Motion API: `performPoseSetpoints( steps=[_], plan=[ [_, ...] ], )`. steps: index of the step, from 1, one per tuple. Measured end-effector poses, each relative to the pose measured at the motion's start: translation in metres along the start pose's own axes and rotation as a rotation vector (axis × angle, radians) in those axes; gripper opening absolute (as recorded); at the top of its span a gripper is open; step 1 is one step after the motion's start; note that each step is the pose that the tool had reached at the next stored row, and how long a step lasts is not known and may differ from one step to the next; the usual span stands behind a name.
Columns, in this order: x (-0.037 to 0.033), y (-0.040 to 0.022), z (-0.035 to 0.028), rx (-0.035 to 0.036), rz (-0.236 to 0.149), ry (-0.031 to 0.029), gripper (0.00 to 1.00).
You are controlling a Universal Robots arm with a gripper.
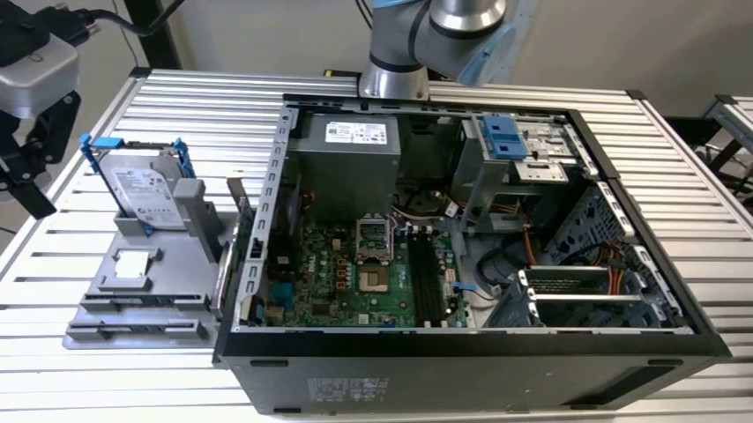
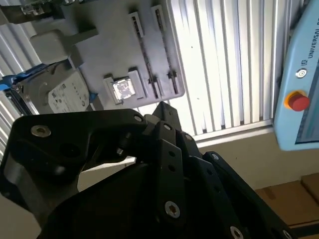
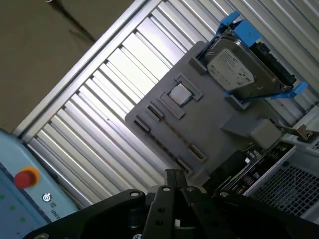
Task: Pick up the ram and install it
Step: 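Pick up the ram and move it above insertion slot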
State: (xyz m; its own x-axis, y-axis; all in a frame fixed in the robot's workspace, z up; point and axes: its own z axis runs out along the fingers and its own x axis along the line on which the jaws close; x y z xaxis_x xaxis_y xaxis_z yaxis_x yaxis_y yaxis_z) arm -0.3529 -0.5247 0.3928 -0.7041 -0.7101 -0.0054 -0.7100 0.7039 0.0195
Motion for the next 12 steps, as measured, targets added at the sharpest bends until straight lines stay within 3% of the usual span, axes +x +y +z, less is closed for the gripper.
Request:
performPoseSetpoints(
  steps=[8,12],
  plan=[
    [0.0,-0.0001,0.0001,-0.0007,-0.145,0.0027,0.0],
    [0.0,-0.0001,0.0001,-0.0008,-0.199,0.0038,0.0]
  ],
)
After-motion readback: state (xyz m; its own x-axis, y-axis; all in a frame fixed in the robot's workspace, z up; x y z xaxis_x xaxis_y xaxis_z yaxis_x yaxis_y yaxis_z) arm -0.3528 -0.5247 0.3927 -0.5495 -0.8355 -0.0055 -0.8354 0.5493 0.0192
